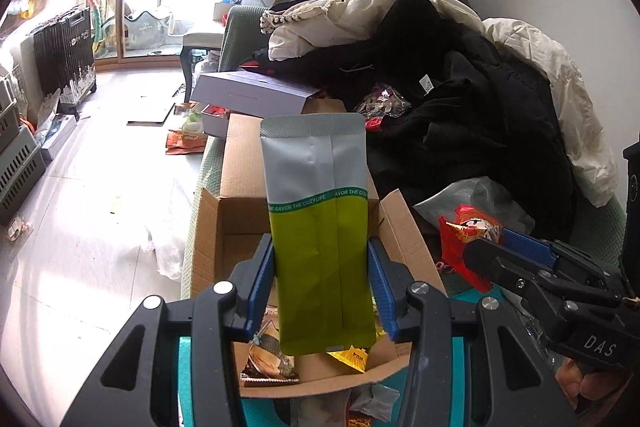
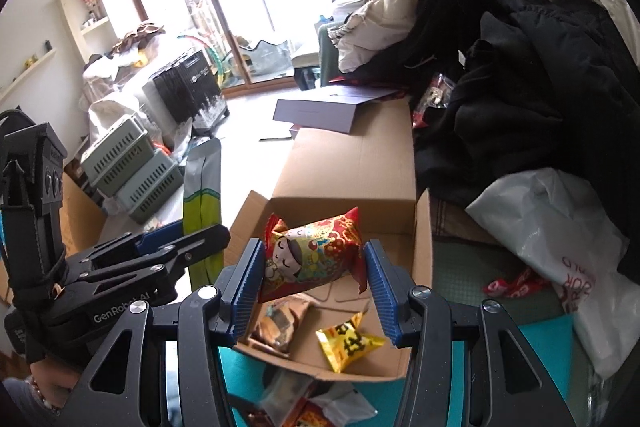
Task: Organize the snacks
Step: 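Lower the pouch into the box with left tool while right tool releases candy packet, then move both open tools back from the box toward the remaining snacks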
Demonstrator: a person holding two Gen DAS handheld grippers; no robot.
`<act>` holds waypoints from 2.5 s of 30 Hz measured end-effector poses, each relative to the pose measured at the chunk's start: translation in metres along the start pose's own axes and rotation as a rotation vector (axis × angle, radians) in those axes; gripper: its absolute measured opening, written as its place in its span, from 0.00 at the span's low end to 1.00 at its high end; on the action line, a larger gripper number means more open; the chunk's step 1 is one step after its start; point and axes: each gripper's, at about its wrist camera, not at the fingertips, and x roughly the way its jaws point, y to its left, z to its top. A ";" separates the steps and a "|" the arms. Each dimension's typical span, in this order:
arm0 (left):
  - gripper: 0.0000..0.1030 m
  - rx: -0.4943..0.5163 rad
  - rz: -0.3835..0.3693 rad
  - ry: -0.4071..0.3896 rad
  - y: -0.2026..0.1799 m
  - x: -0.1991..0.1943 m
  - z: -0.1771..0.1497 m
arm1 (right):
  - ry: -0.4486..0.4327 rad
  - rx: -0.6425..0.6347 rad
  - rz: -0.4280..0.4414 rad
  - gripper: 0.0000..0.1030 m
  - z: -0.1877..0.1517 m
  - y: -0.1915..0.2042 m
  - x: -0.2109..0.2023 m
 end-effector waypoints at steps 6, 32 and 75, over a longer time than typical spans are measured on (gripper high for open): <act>0.43 0.011 0.036 0.032 0.007 0.032 0.007 | 0.045 0.010 -0.031 0.49 0.009 -0.010 0.037; 0.45 0.027 0.181 0.251 0.024 0.087 -0.055 | 0.288 0.091 -0.208 0.73 -0.047 -0.041 0.111; 0.52 0.141 0.223 -0.079 -0.049 -0.139 -0.015 | -0.068 -0.070 -0.282 0.94 -0.011 0.041 -0.112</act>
